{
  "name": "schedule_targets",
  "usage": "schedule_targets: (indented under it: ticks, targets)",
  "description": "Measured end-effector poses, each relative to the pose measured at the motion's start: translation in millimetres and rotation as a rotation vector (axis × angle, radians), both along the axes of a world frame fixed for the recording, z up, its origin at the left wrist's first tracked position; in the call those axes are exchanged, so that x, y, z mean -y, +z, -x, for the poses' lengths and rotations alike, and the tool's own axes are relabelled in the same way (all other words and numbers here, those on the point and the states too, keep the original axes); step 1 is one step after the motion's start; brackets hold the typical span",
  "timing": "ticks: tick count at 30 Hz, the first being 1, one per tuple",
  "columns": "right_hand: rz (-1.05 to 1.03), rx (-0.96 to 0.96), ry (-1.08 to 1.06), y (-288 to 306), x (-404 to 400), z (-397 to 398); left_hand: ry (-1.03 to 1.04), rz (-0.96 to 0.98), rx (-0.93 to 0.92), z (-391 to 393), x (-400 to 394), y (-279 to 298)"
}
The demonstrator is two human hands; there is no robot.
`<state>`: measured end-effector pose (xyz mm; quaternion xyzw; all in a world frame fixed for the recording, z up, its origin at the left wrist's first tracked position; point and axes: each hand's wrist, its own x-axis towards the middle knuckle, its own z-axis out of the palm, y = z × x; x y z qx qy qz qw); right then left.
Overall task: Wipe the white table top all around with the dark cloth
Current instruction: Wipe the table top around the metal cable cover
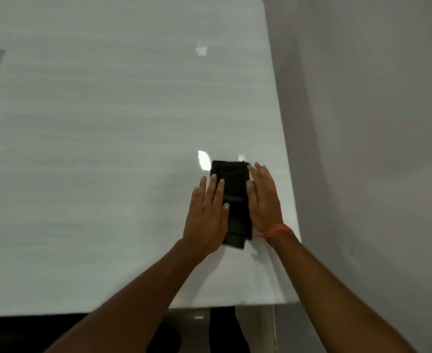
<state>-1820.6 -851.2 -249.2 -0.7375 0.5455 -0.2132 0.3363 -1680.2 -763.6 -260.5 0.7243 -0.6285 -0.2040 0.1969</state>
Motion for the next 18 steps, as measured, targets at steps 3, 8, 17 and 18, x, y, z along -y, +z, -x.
schedule_targets:
  ticks: [3,8,17,18]
  targets:
    - [-0.009,0.166,-0.195,7,34,34,-0.003,-0.024,0.175,24,38,-22]
    - [0.004,0.299,-0.302,8,106,60,0.019,0.021,0.242,60,135,-21]
    - [0.029,0.419,-0.339,-6,202,59,0.005,-0.023,0.258,80,304,-21]
    - [0.032,0.426,-0.346,-5,207,59,0.007,-0.003,0.273,79,310,-22]
